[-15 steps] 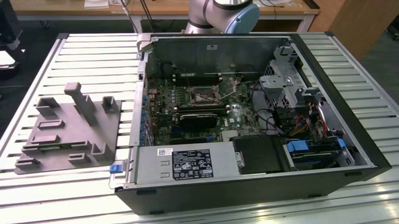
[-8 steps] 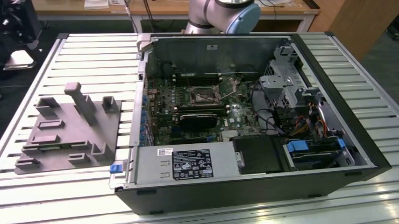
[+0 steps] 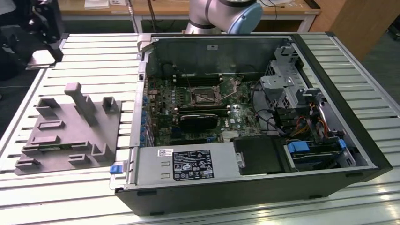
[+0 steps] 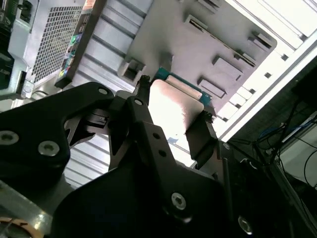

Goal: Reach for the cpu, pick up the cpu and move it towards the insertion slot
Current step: 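Pick up the cpu and move it towards the insertion slot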

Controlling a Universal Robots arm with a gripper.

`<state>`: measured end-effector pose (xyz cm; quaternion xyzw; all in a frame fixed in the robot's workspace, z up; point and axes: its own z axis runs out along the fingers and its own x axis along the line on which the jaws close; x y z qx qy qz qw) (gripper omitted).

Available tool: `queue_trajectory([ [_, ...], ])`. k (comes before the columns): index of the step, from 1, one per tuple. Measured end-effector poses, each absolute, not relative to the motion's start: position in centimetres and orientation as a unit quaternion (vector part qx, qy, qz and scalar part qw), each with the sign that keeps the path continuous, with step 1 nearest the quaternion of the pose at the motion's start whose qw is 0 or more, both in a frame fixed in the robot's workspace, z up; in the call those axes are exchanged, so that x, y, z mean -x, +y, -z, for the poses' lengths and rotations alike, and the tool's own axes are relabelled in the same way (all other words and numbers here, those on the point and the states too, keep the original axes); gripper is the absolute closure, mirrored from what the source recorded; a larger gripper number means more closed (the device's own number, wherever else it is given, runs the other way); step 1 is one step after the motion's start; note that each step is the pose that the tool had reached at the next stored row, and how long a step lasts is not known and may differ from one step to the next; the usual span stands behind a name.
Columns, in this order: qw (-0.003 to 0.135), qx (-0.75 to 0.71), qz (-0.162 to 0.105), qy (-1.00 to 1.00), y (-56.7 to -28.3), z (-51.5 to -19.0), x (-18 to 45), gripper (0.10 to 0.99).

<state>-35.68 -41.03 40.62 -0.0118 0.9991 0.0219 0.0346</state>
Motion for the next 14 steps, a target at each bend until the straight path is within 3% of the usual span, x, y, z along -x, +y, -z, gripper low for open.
queue_trajectory([
  [14,0.032,0.012,-0.022,0.999,-41.0,-40.6,29.5,0.545],
])
